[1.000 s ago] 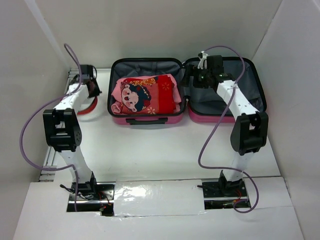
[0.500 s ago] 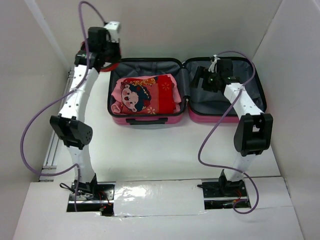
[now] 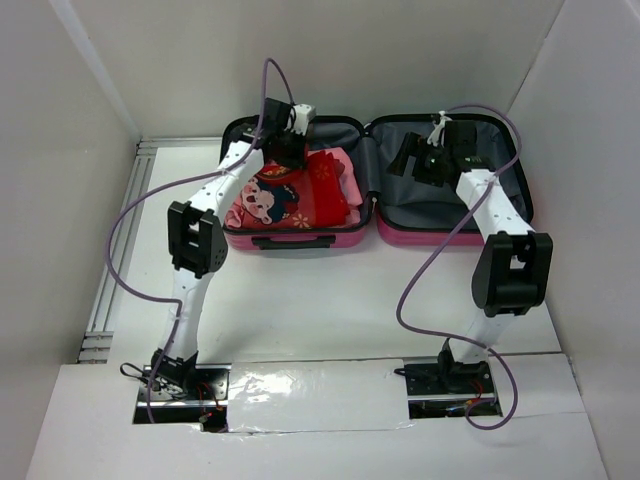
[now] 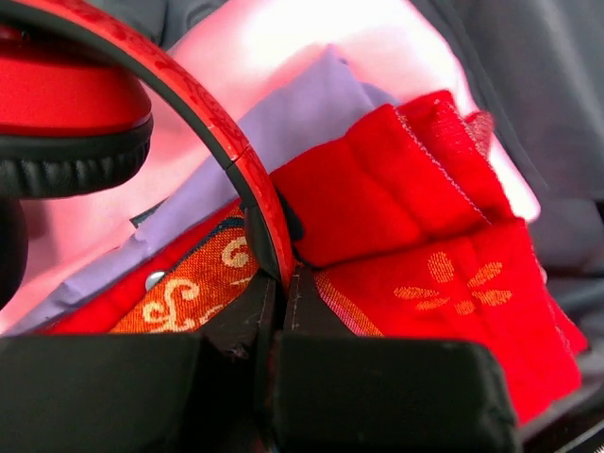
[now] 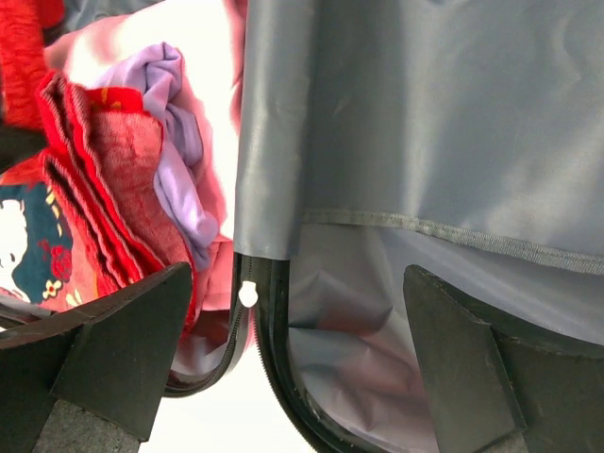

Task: Pack the luggage

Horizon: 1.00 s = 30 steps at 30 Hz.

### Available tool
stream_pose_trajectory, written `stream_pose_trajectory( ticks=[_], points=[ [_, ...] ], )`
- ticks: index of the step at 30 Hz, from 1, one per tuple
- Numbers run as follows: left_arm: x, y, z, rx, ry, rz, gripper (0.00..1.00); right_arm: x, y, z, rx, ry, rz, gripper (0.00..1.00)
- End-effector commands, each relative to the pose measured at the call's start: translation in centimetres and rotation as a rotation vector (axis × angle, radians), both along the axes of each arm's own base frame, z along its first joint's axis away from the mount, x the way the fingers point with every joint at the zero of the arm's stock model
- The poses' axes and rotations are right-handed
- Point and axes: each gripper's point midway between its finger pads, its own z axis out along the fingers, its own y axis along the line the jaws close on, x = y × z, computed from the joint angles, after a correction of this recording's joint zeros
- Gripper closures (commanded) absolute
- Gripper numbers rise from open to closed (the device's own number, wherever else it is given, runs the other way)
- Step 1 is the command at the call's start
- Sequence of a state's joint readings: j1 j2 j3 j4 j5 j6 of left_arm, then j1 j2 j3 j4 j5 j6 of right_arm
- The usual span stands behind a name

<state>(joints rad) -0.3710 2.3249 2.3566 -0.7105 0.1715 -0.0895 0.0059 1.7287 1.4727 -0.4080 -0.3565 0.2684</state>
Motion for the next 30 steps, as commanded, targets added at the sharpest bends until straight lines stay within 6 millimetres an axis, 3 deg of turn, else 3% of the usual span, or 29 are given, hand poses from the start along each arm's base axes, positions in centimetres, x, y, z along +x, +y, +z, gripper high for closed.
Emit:
stream_pose_trajectory(
  ticks=[1, 5, 7, 8, 10, 11, 13, 15, 17, 18, 19, 20, 21, 22, 23, 25, 26, 27, 28, 29, 30],
  points=[
    [2.7, 0.3, 4.1, -0.069, -0.128, 0.077, 1.0, 0.2, -0.1, 2.8, -0.003, -0.099, 0.014, 0.0],
    [3.0, 0.0, 2.8, -0.076, -0.108, 0.075, 0.99, -0.3, 0.0, 2.3, 0.003, -0.085, 0.022, 0.0],
    [2.8, -0.2, 3.1, -0.086, -0.112, 0.067, 0.72, -0.3, -0.3, 1.9, -0.009, -0.076, 0.006, 0.0],
    [2.5, 0.0, 3.6, -0.087, -0.117, 0.067, 0.49, -0.5, -0.4, 2.1, -0.014, -0.076, -0.002, 0.0],
    [2.2, 0.4, 5.1, -0.087, -0.142, 0.079, 0.25, -0.5, -1.2, 1.7, -0.019, -0.062, -0.037, 0.0],
    [2.1, 0.8, 5.6, -0.071, -0.157, 0.091, 0.21, -0.7, -1.9, 2.5, -0.016, -0.071, -0.066, 0.0],
    [1.3, 1.4, 8.9, -0.076, -0.213, 0.091, 0.19, -0.9, -3.1, 2.9, -0.031, -0.068, -0.124, 0.0],
    [0.6, 2.4, 10.9, -0.06, -0.25, 0.114, 0.11, -1.8, -4.9, 3.8, -0.043, -0.08, -0.189, 0.0],
    [-0.4, 4.3, 14.0, -0.08, -0.289, 0.154, 0.07, -2.6, -6.3, 4.1, -0.069, -0.073, -0.253, 0.0],
    [-0.9, 5.0, 14.3, -0.094, -0.279, 0.176, 0.07, -3.2, -6.7, 4.8, -0.077, -0.077, -0.28, 0.0],
    [-1.4, 5.8, 15.2, -0.108, -0.285, 0.196, 0.07, -3.6, -7.7, 4.6, -0.091, -0.068, -0.324, 0.0],
    [-2.8, 6.8, 17.7, -0.141, -0.314, 0.208, 0.05, -4.0, -7.9, 4.3, -0.095, -0.052, -0.346, 0.0],
    [-3.2, 8.4, 18.1, -0.151, -0.31, 0.24, 0.02, -4.4, -8.1, 4.0, -0.079, -0.034, -0.38, 0.0],
    [-3.5, 9.3, 17.2, -0.164, -0.286, 0.27, 0.0, -4.9, -8.5, 3.9, -0.074, -0.023, -0.405, 0.0],
    [-4.7, 10.7, 18.9, -0.177, -0.318, 0.307, 0.0, -5.7, -8.4, 2.4, -0.067, 0.013, -0.412, 0.0],
    [-5.1, 14.5, 18.2, -0.17, -0.307, 0.439, 0.0, -6.8, -9.7, 1.8, -0.045, 0.033, -0.493, 0.0],
    [-5.7, 15.9, 15.0, -0.144, -0.238, 0.481, 0.0, -7.3, -10.1, 1.2, -0.05, 0.046, -0.523, 0.0],
    [-5.8, 18.5, 14.1, -0.144, -0.219, 0.546, 0.0, -8.4, -10.7, 0.1, -0.054, 0.069, -0.557, 0.0],
    [-6.5, 19.5, 13.4, -0.17, -0.191, 0.582, 0.0, -9.1, -11.1, -0.6, -0.047, 0.095, -0.589, 0.0],
    [-7.2, 20.6, 10.2, -0.15, -0.124, 0.615, 0.0, -9.8, -12.0, -1.6, -0.049, 0.128, -0.624, 0.0],
    [-7.6, 21.3, 8.9, -0.153, -0.096, 0.633, 0.02, -10.7, -12.2, -2.6, -0.046, 0.16, -0.639, 0.0]
  ],
)
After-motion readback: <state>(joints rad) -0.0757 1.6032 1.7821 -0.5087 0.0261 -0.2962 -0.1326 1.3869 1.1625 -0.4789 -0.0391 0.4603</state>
